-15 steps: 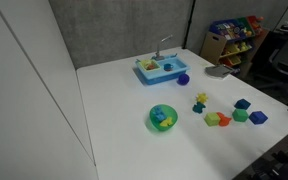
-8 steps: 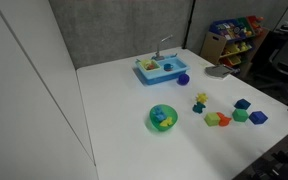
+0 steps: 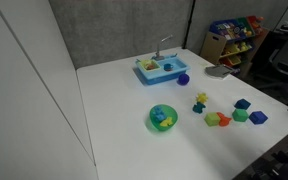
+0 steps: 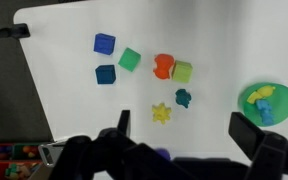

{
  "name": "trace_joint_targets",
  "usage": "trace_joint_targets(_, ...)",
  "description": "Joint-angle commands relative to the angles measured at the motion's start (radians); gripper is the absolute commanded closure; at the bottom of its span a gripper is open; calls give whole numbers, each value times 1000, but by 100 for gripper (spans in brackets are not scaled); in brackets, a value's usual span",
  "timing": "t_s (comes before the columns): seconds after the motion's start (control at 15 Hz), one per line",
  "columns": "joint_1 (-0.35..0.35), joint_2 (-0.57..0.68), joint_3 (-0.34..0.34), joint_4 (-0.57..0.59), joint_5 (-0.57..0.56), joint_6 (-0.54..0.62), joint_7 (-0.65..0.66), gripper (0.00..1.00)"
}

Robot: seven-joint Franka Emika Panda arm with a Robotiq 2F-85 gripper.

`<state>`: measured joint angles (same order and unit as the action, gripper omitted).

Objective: Lift the green elephant plush toy and put it in the green bowl

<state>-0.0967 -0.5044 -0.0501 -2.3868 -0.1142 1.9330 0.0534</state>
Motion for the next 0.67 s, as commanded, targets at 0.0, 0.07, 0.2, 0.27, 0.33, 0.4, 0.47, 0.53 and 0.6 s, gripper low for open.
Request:
trace_joint_targets(0.0,16,124,-2,96,21,6,-8,0)
trace_joint_targets(0.07,20,152,-3,112,26,13,-9,0)
trace_joint_targets(0.2,28,212,-6,143,36,23,-20,0)
trace_joint_targets(0.27,31,247,-7,159,41,28,-26,0)
trace_joint_targets(0.33,33,279,-6,172,41,34,-30,0)
trace_joint_targets(0.4,35,313,-5,186,38,45,-31,0)
trace_joint_targets(0.47,37,347,-7,201,42,51,-41,0)
trace_joint_targets(0.53,39,383,-9,218,53,55,-53,0)
trace_joint_targets(0.6,40,414,-9,232,60,59,-64,0)
